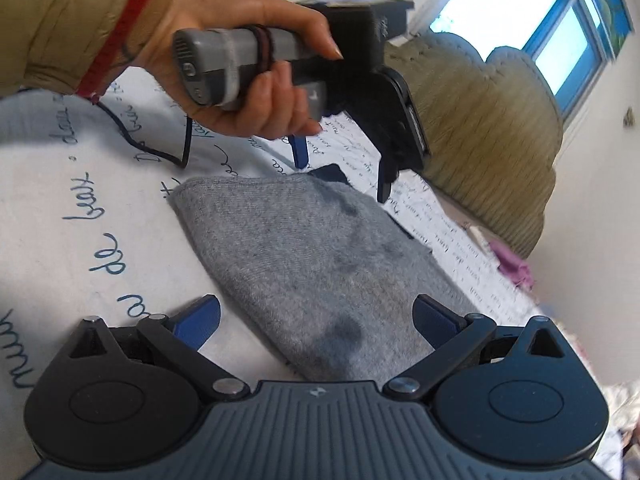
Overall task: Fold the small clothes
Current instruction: 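Grasp the grey sweater edge with the right gripper while the left grasps the navy edge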
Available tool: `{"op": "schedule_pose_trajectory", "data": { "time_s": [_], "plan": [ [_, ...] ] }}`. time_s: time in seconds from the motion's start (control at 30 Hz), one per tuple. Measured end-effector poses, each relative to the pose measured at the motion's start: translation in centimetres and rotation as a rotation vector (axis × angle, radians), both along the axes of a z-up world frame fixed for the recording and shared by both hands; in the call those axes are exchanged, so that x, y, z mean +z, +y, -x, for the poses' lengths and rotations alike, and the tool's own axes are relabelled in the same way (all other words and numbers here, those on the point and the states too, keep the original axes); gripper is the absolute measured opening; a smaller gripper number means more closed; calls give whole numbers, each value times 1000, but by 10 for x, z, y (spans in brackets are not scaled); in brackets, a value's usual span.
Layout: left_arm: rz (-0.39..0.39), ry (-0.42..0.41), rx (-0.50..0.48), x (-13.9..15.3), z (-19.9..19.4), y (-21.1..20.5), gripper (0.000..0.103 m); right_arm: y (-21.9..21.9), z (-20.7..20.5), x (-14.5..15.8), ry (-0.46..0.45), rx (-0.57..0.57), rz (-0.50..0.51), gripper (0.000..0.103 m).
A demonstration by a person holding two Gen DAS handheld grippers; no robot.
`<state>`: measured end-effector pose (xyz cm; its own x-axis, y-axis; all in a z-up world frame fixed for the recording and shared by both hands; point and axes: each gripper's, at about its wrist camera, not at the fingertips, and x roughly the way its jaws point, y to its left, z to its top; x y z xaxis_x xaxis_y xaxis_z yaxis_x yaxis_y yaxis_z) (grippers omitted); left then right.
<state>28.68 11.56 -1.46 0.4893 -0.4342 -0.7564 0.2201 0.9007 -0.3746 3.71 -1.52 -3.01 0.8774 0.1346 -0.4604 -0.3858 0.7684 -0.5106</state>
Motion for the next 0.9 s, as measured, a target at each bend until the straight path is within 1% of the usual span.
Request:
{"op": "schedule_pose_trajectory", "data": {
  "time_s": [0.13,0.27,0.33,0.4,0.43,0.47,0.5,0.53,0.57,0.6,0.63,0.67,0.7,0.73,0.77,0.83,0.9],
  "plan": [
    [68,58,5,-13,-11,6,97,10,-10,-3,-34,-18,39,103],
    [175,85,29,-17,-25,16,97,24,-23,-6,-79,-20,87,102],
    [208,94,40,-20,-33,18,95,31,-31,-6,-87,-14,101,102],
    [204,82,47,-19,-36,15,86,35,-35,-5,-80,7,96,94],
    [184,75,57,-18,-37,13,75,36,-37,-6,-71,20,96,82],
    [166,73,70,-18,-38,12,66,38,-39,-6,-62,30,96,72],
    [160,72,79,-19,-39,11,63,38,-40,-7,-55,41,96,68],
    [161,73,86,-19,-39,12,57,38,-40,-7,-52,55,96,60],
    [157,73,92,-20,-39,12,50,38,-40,-8,-51,66,96,55],
    [140,71,95,-20,-40,10,47,38,-39,-9,-53,75,94,52],
    [118,64,95,-20,-39,8,41,38,-38,-10,-56,85,93,47],
    [95,58,96,-19,-39,5,27,38,-37,-10,-53,94,96,39],
    [73,57,95,-19,-38,2,22,39,-37,-11,-46,104,97,33],
    [59,56,95,-18,-37,0,17,42,-36,-12,-36,113,96,22],
    [45,49,101,-17,-35,-2,14,42,-36,-13,-30,118,94,14],
    [1,26,103,-11,-31,-8,12,43,-34,-16,-38,125,99,10],
    [-66,-4,99,-3,-25,-17,11,40,-33,-15,-45,129,90,8]
  ]
}}
